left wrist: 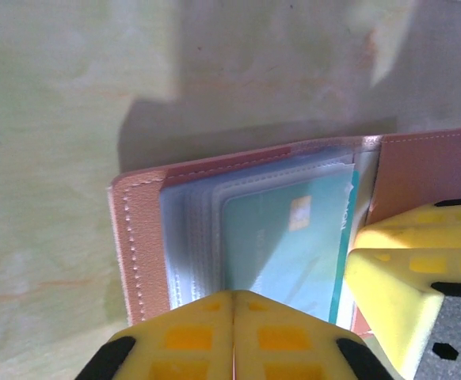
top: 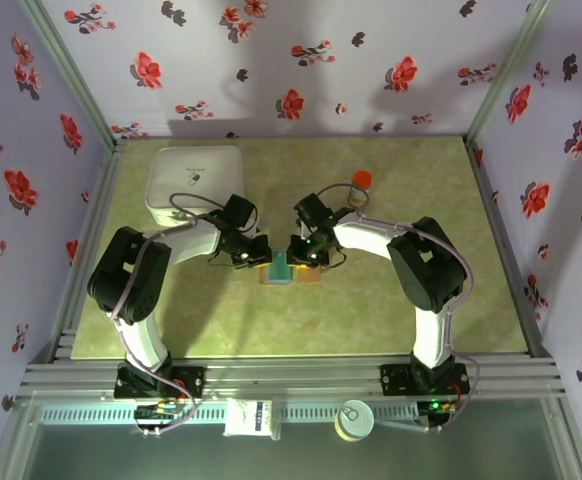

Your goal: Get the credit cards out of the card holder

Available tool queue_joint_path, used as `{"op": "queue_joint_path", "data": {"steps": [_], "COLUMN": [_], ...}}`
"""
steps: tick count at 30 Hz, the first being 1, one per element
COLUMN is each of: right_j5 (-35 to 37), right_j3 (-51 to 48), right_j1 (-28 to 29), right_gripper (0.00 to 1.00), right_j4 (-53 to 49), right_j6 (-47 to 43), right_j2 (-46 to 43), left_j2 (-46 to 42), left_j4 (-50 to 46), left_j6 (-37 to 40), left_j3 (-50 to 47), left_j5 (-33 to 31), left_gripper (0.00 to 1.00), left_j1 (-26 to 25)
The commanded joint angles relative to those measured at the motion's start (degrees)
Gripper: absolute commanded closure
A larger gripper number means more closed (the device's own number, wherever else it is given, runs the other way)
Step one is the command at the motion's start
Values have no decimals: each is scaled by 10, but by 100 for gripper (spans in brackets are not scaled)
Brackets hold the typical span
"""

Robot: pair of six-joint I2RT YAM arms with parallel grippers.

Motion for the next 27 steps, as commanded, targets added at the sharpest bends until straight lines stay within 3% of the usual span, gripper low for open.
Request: {"op": "queue_joint_path", "data": {"steps": [1,7,14,27], "right_j5": [13,-22,-52,-80], "right_j3": [10,-13,-32,-51], "right_j1": [-4,-6,-6,-10], "right_gripper": [76,74,73,80], "right_j4": [-16,30,81,113], "right_j6": [-12,3,24,35], "right_j2": [-9,-34,-30,-4], "left_j2": [-25,-43,-10,15], "left_j4": [2,-8,22,-4], "left_j6": [5,2,-3,8], "left_j3": [-10,-6,2,0], "left_j5": [-14,-18,39,20], "left_gripper": [90,89,99,100], "left_j1": [9,9,9,9]}}
